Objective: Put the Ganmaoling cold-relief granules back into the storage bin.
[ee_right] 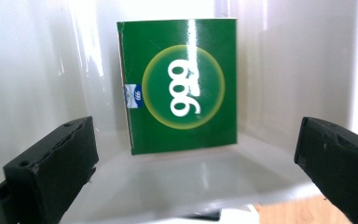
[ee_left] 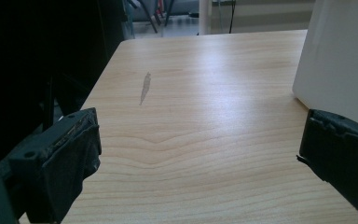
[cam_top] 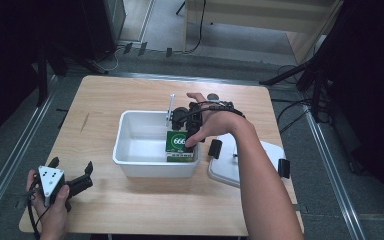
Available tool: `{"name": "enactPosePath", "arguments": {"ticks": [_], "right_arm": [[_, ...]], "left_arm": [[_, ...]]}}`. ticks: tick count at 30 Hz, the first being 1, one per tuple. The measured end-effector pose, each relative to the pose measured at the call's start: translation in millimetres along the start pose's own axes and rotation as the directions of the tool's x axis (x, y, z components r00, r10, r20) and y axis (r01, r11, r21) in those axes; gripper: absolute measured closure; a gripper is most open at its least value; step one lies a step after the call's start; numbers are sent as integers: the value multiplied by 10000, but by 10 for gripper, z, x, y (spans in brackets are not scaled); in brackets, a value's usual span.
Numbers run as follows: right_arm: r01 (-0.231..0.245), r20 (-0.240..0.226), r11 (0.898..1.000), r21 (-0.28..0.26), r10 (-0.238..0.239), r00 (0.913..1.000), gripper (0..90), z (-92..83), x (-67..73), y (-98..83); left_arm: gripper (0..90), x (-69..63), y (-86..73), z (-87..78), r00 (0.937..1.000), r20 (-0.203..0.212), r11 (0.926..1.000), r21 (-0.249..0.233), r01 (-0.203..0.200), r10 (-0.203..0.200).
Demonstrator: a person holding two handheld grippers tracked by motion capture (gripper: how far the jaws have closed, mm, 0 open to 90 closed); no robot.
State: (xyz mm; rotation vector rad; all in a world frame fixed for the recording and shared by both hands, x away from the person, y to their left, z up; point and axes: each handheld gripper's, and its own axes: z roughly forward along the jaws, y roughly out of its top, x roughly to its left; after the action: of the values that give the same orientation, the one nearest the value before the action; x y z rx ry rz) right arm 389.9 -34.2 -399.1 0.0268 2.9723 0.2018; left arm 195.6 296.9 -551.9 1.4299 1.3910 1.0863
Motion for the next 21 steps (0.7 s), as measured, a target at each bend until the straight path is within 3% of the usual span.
{"name": "enactPosePath", "arguments": {"ticks": [12, 21], "right_arm": [[-151, 295, 9995, -264, 159, 9994, 0, -360, 5, -171], [-638, 464, 9975, -298, 651, 9968, 0, -536, 4, -428]], "left_arm": [[0, -4, 1, 1, 10000, -4, 10000, 28, -35, 35], [0, -7, 3, 7, 10000, -3, 10000, 82, -36, 36]]}}
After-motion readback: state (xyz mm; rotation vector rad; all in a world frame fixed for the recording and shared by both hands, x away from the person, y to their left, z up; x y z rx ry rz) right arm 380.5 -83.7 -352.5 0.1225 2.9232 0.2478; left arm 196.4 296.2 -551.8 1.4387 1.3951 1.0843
